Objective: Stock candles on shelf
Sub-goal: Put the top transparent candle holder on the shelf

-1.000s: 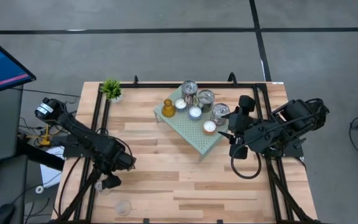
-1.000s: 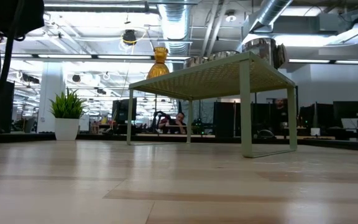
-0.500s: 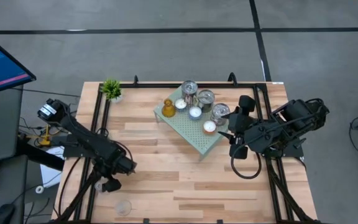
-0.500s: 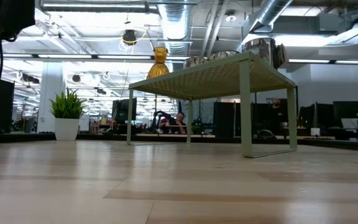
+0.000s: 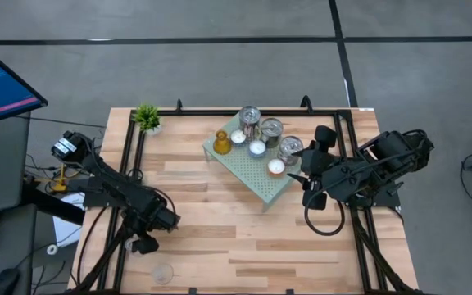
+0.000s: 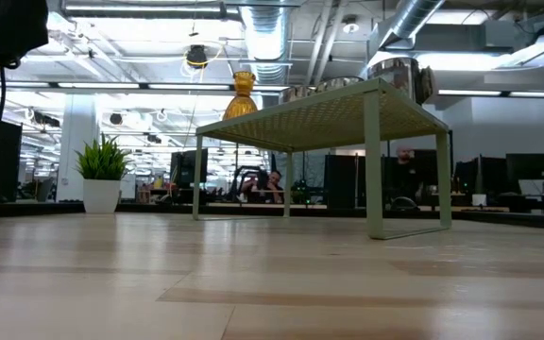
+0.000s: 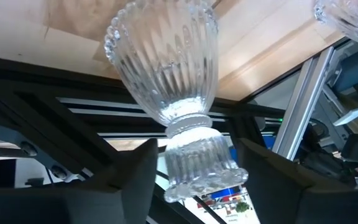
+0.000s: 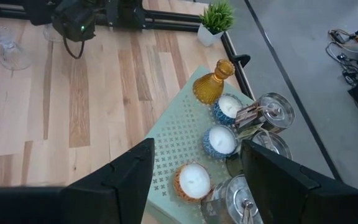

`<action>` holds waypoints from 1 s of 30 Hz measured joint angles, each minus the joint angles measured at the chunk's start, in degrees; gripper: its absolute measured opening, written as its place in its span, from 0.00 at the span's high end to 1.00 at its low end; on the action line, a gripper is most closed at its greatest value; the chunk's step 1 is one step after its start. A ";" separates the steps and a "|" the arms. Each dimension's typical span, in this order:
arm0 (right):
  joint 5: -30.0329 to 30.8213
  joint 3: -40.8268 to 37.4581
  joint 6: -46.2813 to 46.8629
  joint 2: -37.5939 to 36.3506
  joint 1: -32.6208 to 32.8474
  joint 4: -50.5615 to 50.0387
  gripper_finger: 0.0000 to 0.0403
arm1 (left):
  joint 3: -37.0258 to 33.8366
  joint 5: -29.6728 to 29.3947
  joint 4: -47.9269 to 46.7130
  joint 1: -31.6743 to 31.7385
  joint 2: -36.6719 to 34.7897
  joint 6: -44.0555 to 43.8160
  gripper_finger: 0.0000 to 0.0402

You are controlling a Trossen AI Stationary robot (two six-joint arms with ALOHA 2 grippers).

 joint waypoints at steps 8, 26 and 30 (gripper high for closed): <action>-2.60 0.00 -0.02 0.00 0.00 0.00 0.43 | 0.02 0.17 -0.09 0.00 0.00 -0.07 0.59; -2.36 0.00 -2.07 0.00 -0.15 0.08 0.43 | 0.21 -0.90 -0.07 13.98 0.00 -7.74 0.59; -2.35 0.02 -2.76 0.00 -0.15 2.06 0.43 | 2.31 -4.02 0.52 19.46 0.00 -9.17 0.59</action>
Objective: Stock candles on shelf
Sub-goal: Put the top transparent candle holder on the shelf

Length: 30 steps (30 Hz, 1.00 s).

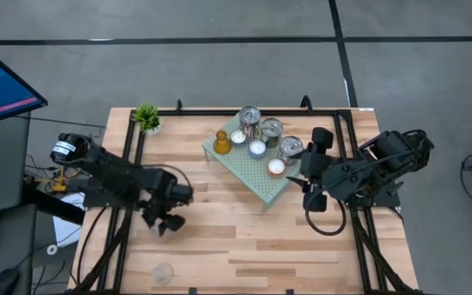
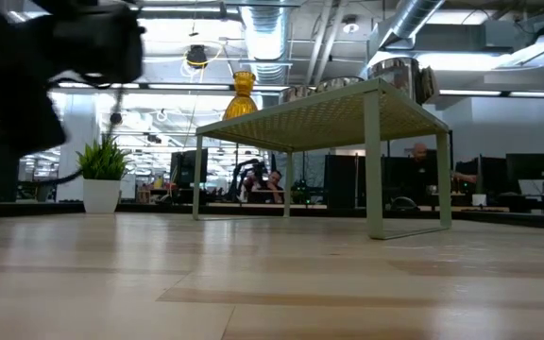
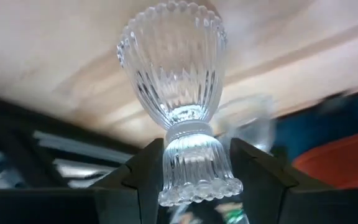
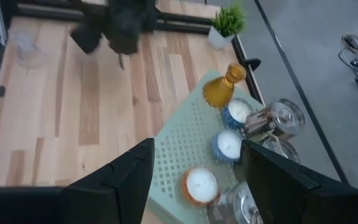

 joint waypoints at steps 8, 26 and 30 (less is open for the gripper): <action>0.00 0.09 -3.76 1.27 -0.59 3.99 0.43 | 3.83 -3.96 4.88 9.21 0.00 -3.23 0.57; -0.17 0.00 -3.35 3.02 -1.54 5.53 0.43 | 3.90 -7.35 15.71 14.83 0.00 -7.80 0.49; -0.16 0.00 -3.19 3.04 -2.26 7.18 0.43 | 3.90 -8.97 19.02 14.88 0.00 -7.48 0.42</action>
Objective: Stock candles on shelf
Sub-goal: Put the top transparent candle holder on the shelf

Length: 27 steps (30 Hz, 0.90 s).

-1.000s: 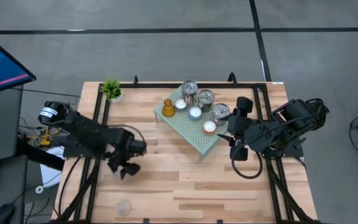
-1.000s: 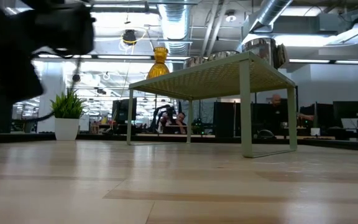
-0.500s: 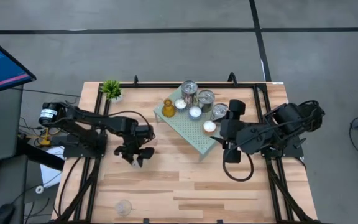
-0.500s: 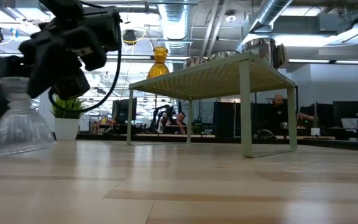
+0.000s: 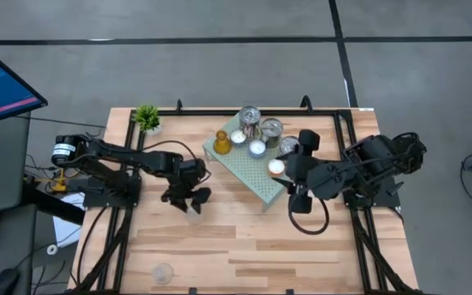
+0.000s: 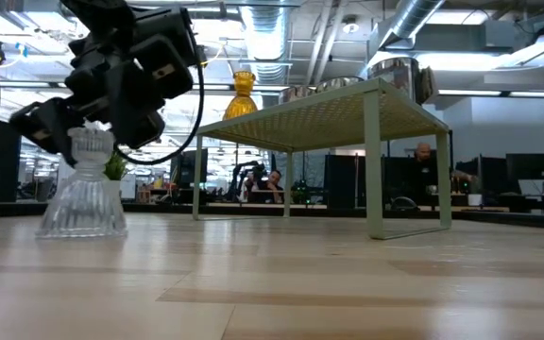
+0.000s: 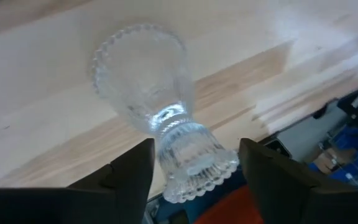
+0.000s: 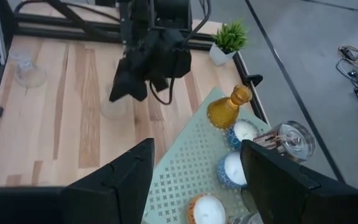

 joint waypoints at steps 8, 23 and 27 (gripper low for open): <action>-0.15 0.00 -0.36 2.40 -2.92 4.18 0.38 | 0.00 -1.67 3.20 2.69 -6.48 2.50 0.27; -17.47 0.00 -12.87 21.04 -11.61 26.06 0.24 | -0.02 -11.93 3.82 8.74 -39.72 0.32 0.26; -22.79 -0.01 -14.11 26.81 -12.93 31.02 0.24 | -0.02 -19.24 4.34 8.76 -48.45 1.28 0.26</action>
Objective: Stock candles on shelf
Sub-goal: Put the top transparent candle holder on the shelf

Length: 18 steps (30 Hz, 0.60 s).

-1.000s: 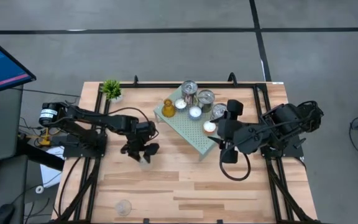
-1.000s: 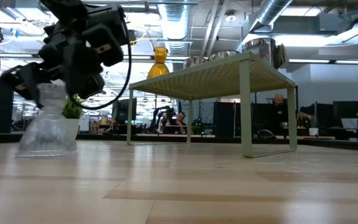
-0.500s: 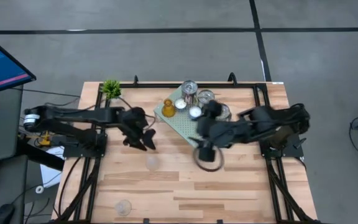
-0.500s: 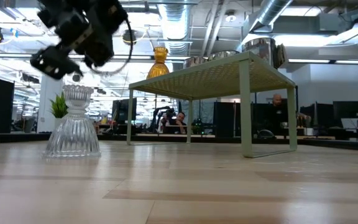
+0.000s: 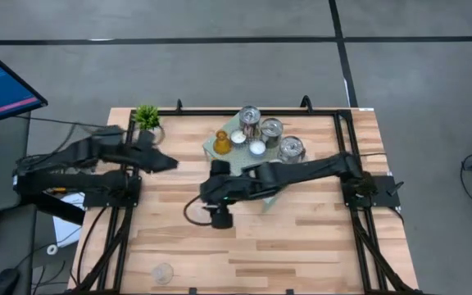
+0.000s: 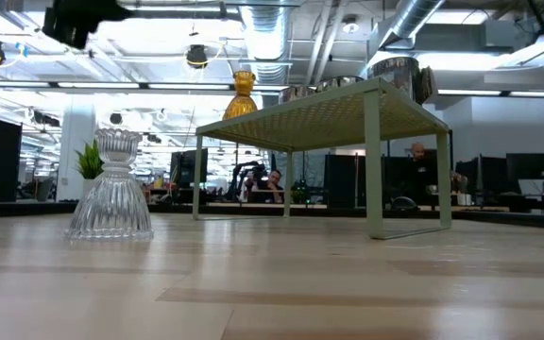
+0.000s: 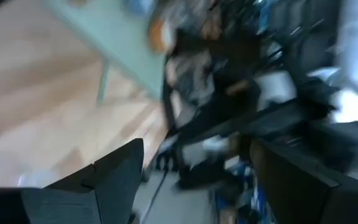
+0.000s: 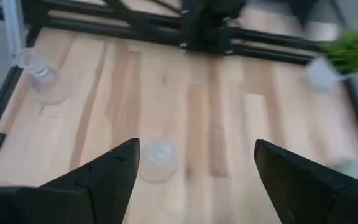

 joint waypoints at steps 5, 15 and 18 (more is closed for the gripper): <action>-5.98 -0.03 -0.04 5.20 -1.09 8.01 0.24 | 0.05 -8.37 0.26 0.00 -7.85 3.12 0.26; -7.96 -0.05 -1.56 12.67 -0.98 14.81 0.24 | 0.02 -10.47 0.67 -0.02 -11.11 5.97 0.26; -7.60 -0.03 0.35 14.33 -0.79 13.26 0.24 | 0.02 -10.49 0.75 -0.04 -10.18 6.07 0.26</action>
